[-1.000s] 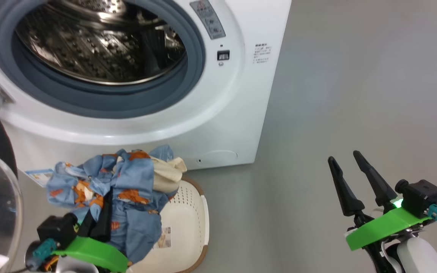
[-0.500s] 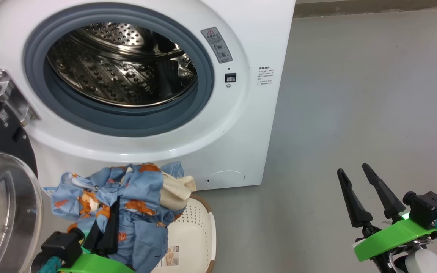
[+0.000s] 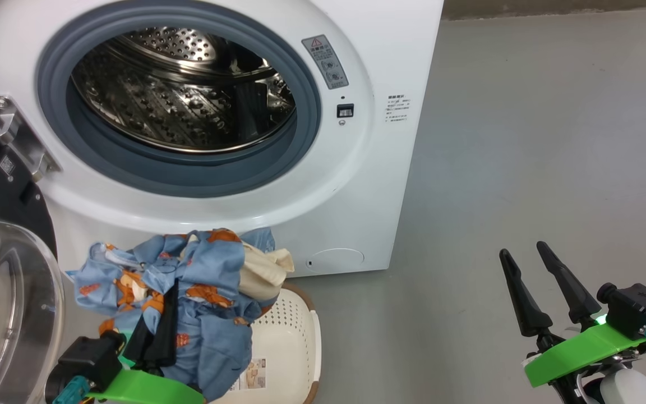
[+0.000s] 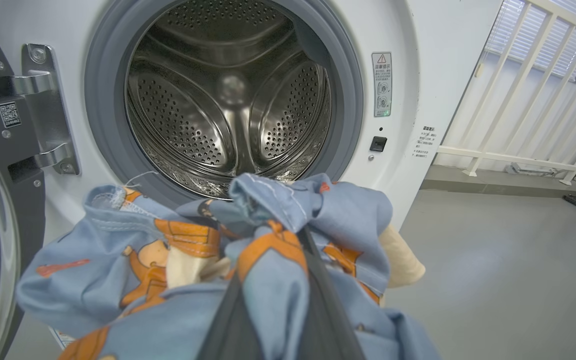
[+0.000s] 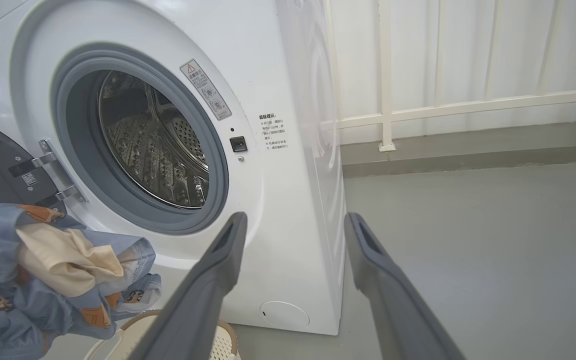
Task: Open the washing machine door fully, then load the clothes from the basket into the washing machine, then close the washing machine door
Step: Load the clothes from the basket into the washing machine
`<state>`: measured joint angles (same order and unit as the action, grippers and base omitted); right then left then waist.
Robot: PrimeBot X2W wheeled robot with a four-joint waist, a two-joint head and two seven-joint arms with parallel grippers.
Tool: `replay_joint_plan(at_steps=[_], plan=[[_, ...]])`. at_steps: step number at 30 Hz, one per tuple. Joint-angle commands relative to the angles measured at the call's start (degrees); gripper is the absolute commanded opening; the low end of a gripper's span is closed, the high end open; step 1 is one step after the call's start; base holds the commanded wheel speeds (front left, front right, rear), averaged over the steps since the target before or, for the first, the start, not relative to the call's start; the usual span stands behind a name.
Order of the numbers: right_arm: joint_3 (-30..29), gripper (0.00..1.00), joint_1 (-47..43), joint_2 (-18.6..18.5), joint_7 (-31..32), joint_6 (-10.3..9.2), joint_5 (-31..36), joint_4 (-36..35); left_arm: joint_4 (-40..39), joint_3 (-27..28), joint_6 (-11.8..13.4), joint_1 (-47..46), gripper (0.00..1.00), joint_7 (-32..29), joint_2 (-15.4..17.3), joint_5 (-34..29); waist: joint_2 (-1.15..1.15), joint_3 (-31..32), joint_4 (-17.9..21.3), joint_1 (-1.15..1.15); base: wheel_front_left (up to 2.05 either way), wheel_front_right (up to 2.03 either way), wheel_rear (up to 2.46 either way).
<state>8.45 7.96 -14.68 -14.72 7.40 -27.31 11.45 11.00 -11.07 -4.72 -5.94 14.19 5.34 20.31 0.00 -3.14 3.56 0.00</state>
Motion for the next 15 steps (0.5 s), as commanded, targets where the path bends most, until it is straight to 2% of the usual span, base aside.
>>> replay_joint_plan(at_steps=[1,8,15], plan=[[0.88,1.00,-0.39,-0.99,-0.28,0.09,0.04,-1.55,-2.00,1.82,0.65,-1.22,0.00,0.21,0.72,0.06,0.00,-0.05,-0.02,0.00,0.00,0.00,0.00],[0.91,1.00,-0.10,-1.12,-0.28,0.09,0.06,-1.60,-3.11,1.45,1.01,-4.44,0.00,0.29,0.85,-0.55,0.00,-0.74,-0.05,0.00,0.00,0.00,0.00],[1.28,1.00,0.75,-1.11,-0.28,0.09,0.10,-2.10,-2.41,1.59,1.29,-11.62,0.00,-0.87,1.88,-1.34,0.00,-3.17,0.43,0.00,0.00,0.00,0.00]])
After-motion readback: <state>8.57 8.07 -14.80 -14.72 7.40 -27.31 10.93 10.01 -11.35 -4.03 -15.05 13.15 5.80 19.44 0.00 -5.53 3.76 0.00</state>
